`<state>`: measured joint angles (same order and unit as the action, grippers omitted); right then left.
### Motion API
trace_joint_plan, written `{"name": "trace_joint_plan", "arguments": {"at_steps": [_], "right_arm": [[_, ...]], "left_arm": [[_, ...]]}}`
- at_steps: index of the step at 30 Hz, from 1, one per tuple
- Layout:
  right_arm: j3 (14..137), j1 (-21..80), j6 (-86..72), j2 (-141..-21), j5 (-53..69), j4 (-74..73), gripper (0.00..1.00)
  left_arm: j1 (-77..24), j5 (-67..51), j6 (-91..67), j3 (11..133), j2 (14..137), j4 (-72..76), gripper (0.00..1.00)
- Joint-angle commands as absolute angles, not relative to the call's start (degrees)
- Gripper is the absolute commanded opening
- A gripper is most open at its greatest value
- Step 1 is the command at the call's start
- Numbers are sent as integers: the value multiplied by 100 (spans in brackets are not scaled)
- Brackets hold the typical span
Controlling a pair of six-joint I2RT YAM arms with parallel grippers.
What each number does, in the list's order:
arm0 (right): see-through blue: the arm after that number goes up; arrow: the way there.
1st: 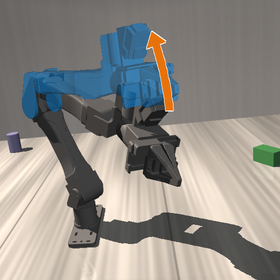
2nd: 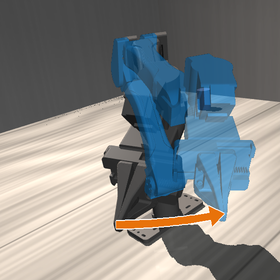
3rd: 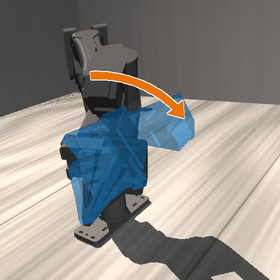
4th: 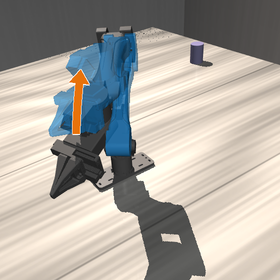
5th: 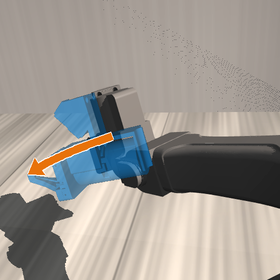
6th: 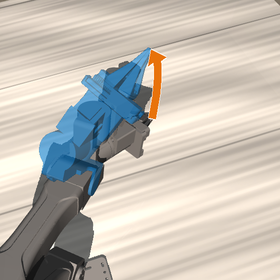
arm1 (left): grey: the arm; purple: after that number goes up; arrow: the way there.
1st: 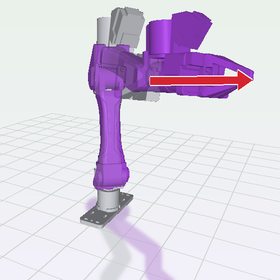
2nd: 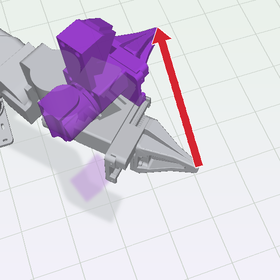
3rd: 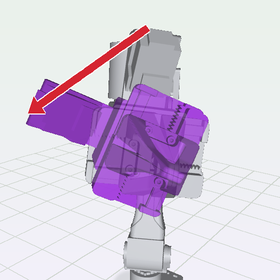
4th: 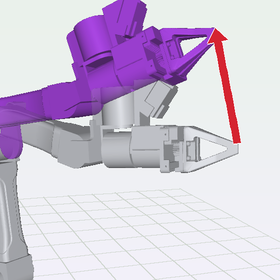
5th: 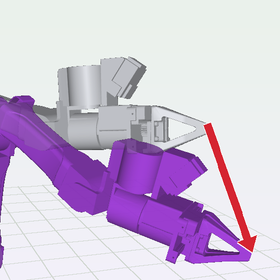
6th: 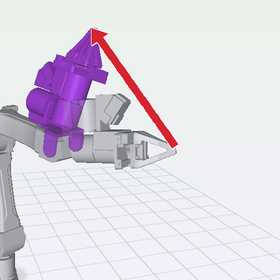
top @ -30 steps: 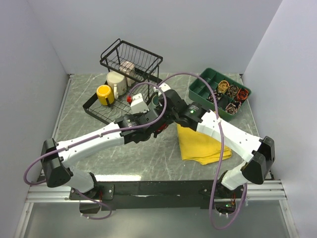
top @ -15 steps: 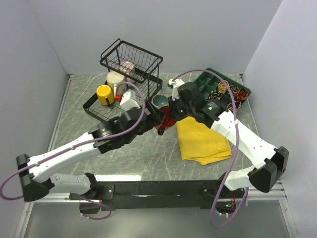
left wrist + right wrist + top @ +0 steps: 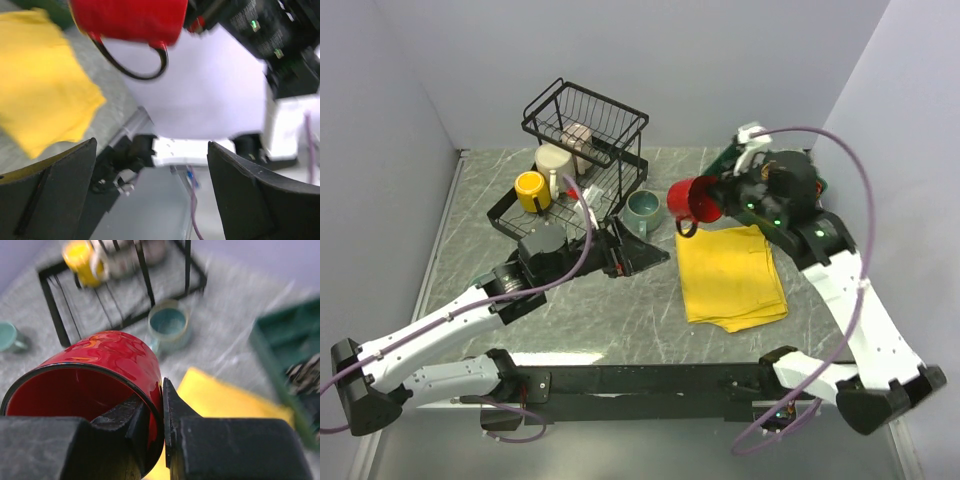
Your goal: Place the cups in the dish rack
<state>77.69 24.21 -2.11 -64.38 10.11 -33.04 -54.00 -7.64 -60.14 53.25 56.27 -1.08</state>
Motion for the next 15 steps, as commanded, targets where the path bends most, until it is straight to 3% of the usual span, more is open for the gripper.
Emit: {"name": "trace_joint_plan", "arguments": {"at_steps": [1,7,15], "right_arm": [[8244,2092,492,-5828,2292,-1908,0],[8236,2092,80,-5582,3909,-1050,0],[7876,2083,-2126,-5572,5097,727,0]], "left_arm": [[-5335,-2521,-5607,5721,5827,1360,96],[-5326,-2926,-5950,5695,6152,2879,96],[-5335,-3287,-6275,5968,6495,3479,97]]}}
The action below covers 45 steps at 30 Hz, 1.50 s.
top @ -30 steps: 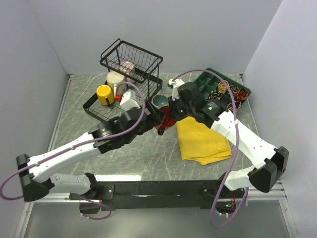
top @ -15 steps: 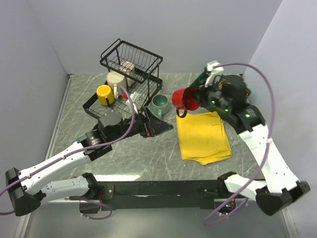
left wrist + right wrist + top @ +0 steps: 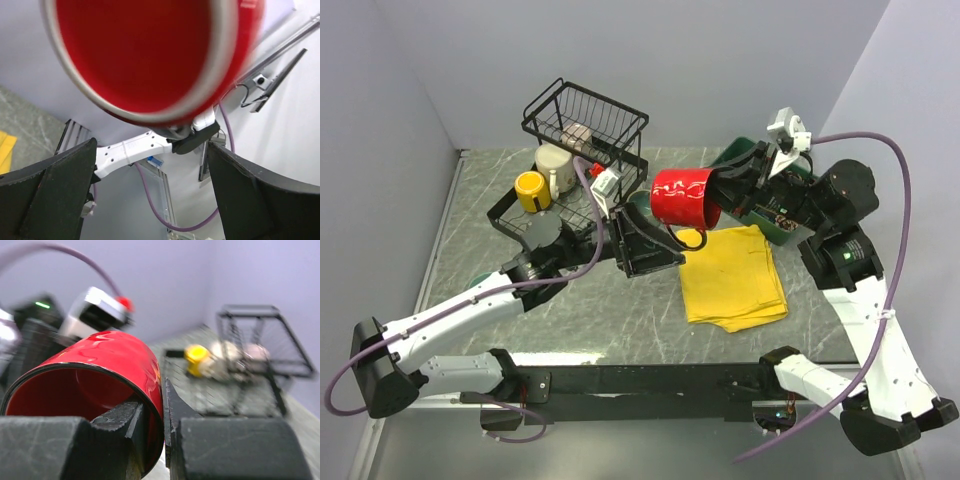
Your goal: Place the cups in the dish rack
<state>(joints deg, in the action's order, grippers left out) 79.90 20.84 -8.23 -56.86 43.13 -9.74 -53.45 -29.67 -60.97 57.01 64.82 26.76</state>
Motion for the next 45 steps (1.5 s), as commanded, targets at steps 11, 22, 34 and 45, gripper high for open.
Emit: {"name": "trace_joint_plan", "arguments": {"at_steps": [11,22,34,45], "right_arm": [[7048,2092,-2058,-5537,4915,2409,0],[6821,2109,-1381,-5546,4570,2513,0],[6460,2162,-870,-5476,4157,2584,0],[6179,2162,-870,-5309,4359,2558,15]], "left_arm": [[-5326,-3102,-7497,5791,6706,4975,89],[-5335,-2971,-7892,5950,7163,5247,73],[-5335,-2786,-7928,5950,7128,5203,48],[-5142,-2487,-8156,5476,6917,5721,1]]}}
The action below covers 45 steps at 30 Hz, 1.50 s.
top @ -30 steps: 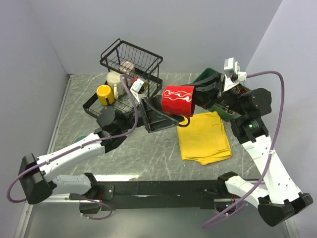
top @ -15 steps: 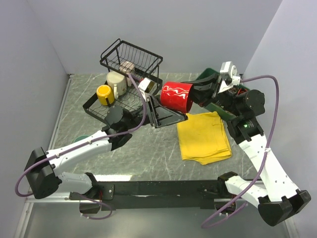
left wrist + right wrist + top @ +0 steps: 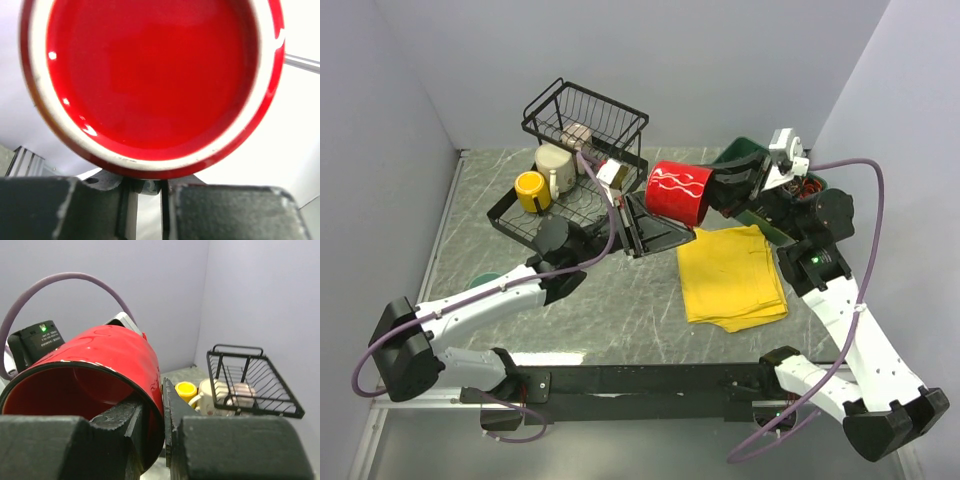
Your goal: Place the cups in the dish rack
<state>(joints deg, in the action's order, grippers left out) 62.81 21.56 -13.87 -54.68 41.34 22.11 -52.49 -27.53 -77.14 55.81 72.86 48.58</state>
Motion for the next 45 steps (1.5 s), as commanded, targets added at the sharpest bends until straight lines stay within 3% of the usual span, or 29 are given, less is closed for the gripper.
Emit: {"name": "trace_joint_plan", "arguments": {"at_steps": [1,2,5,12,15,22,28,33,37,45], "right_arm": [[6135,2162,-835,-5317,4403,2497,22],[6109,2162,-826,-5291,4412,2461,39],[5924,2153,-756,-5203,4386,2417,75],[5616,2048,-265,-4835,4508,1838,98],[5660,1864,113,-4746,4754,1127,100],[6414,1459,1412,-5106,5247,-2041,100],[6794,1240,2459,-5915,5555,-3909,100],[5549,932,2225,-5583,5704,-2965,100],[4301,135,2188,-5151,5906,-2006,100],[4228,-703,2355,-4922,6249,-2224,100]], "left_arm": [[-5089,-2470,-8191,5362,6865,5809,1],[-5063,-2452,-8244,5292,6829,5957,1],[-4949,-2330,-8341,5029,6645,6073,1],[-4466,-2136,-8270,4308,5951,5670,1],[-4114,-2144,-8253,3868,5538,5372,1],[-3122,-2214,-7630,3130,4423,3483,1],[-2410,-2101,-6479,3199,4139,1505,1],[-2066,-1714,-5573,3392,4595,730,1],[-1890,-1398,-5125,3725,5263,712,1],[-1872,-363,-4246,4682,7081,774,1]]}}
